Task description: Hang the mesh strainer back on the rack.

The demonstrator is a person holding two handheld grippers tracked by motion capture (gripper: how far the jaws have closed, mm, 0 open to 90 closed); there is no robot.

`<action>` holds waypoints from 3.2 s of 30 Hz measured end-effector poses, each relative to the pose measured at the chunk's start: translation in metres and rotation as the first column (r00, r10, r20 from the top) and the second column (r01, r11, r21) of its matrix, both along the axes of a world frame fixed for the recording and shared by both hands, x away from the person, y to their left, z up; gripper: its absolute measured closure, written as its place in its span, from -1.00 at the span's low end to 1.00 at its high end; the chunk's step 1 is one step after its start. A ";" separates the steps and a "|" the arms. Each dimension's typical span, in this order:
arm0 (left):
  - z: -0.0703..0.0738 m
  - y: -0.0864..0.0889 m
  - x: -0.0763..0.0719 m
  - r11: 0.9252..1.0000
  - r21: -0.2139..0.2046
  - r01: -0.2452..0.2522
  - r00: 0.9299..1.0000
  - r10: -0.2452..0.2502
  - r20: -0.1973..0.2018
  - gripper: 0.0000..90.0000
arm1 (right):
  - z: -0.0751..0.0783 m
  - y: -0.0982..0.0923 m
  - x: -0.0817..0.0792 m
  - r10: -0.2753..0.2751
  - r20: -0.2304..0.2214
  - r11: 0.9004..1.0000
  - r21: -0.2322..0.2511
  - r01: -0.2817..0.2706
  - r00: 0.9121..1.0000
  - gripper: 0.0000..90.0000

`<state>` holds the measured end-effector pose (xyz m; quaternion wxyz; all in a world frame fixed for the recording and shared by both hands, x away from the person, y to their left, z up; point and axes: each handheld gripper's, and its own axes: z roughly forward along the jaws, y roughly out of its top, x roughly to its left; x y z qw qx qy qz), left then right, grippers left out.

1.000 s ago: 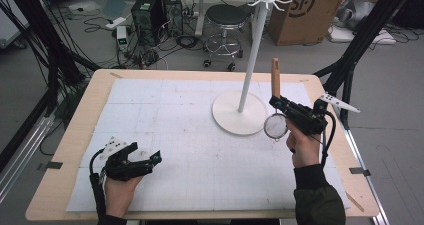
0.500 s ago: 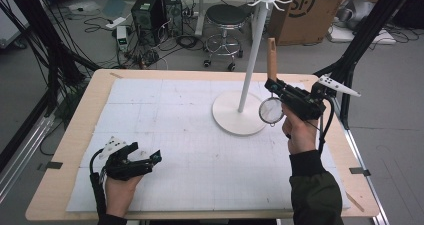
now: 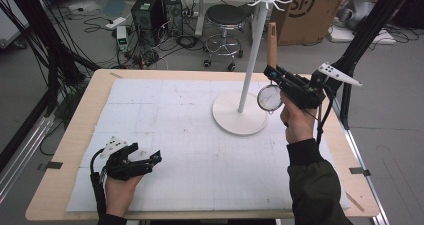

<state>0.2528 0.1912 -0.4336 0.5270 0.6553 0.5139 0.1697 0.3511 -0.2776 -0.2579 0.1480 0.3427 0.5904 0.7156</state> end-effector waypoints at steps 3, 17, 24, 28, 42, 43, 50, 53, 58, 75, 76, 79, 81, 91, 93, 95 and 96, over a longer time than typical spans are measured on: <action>0.000 0.000 0.000 1.000 0.004 0.003 1.000 -0.003 0.000 -0.93 | 0.008 0.003 0.001 -0.004 0.040 1.000 -0.001 0.004 0.999 0.59; -0.001 0.001 0.000 1.000 -0.001 0.007 1.000 -0.007 -0.006 -0.92 | 0.032 0.011 0.010 -0.016 0.062 1.000 0.008 0.015 0.998 0.59; -0.001 0.004 0.000 1.000 -0.009 0.000 1.000 0.000 -0.007 -0.92 | 0.029 0.013 0.020 -0.015 0.042 1.000 0.001 0.015 0.999 0.58; -0.001 0.005 0.000 1.000 -0.010 0.002 1.000 -0.002 -0.009 -0.93 | 0.027 0.014 0.025 -0.027 0.034 1.000 0.002 0.027 0.999 0.58; -0.002 0.005 0.001 1.000 -0.008 0.001 1.000 -0.001 -0.010 -0.92 | 0.019 0.012 0.040 -0.048 0.020 0.999 0.011 0.048 0.999 0.58; -0.002 0.005 0.001 1.000 -0.008 0.000 1.000 0.000 -0.011 -0.93 | 0.018 0.012 0.041 -0.046 0.024 0.999 0.008 0.045 0.999 0.58; -0.002 0.005 0.000 1.000 -0.009 0.006 1.000 -0.006 -0.013 -0.93 | 0.017 0.015 0.041 -0.032 0.004 0.999 0.016 0.032 0.999 0.58; -0.002 0.006 0.000 1.000 -0.008 0.006 1.000 -0.006 -0.011 -0.92 | 0.017 0.015 0.041 -0.040 0.004 0.999 0.006 0.040 0.999 0.54; -0.002 0.007 -0.001 1.000 -0.010 -0.004 1.000 0.004 -0.007 -0.92 | 0.016 0.014 0.041 -0.047 -0.020 0.999 0.003 0.047 0.999 -0.28; 0.001 0.007 -0.007 1.000 -0.012 0.002 1.000 -0.001 0.029 -0.93 | -0.010 0.000 0.019 -0.061 -0.071 0.997 -0.043 0.058 0.996 -0.63; 0.001 0.006 -0.007 1.000 -0.011 -0.002 0.999 0.002 0.034 -0.93 | -0.012 0.000 0.016 -0.059 -0.069 0.997 -0.047 0.056 0.996 -0.63; 0.002 0.005 -0.008 1.000 -0.013 -0.001 0.999 0.002 0.038 -0.93 | -0.019 -0.003 0.011 -0.054 -0.076 0.997 -0.056 0.050 0.996 -0.63; 0.002 0.004 -0.007 1.000 -0.009 0.003 0.999 -0.003 0.038 -0.93 | -0.022 -0.004 0.009 -0.060 -0.089 0.996 -0.069 0.054 0.994 -0.64; 0.003 0.000 -0.008 1.000 -0.002 0.016 0.998 -0.016 0.058 -0.93 | -0.040 -0.007 -0.003 -0.046 -0.103 0.995 -0.098 0.035 0.994 -0.65; 0.003 0.001 -0.008 1.000 -0.001 0.016 0.998 -0.016 0.060 -0.93 | -0.044 -0.008 -0.006 -0.051 -0.107 0.994 -0.099 0.041 0.993 -0.65; 0.003 0.001 -0.008 1.000 -0.002 0.017 0.998 -0.017 0.060 -0.93 | -0.048 -0.008 -0.009 -0.046 -0.119 0.994 -0.108 0.034 0.992 -0.65; 0.003 0.001 -0.008 1.000 -0.001 0.019 0.998 -0.018 0.061 -0.93 | -0.050 -0.008 -0.010 -0.045 -0.121 0.993 -0.111 0.031 0.992 -0.65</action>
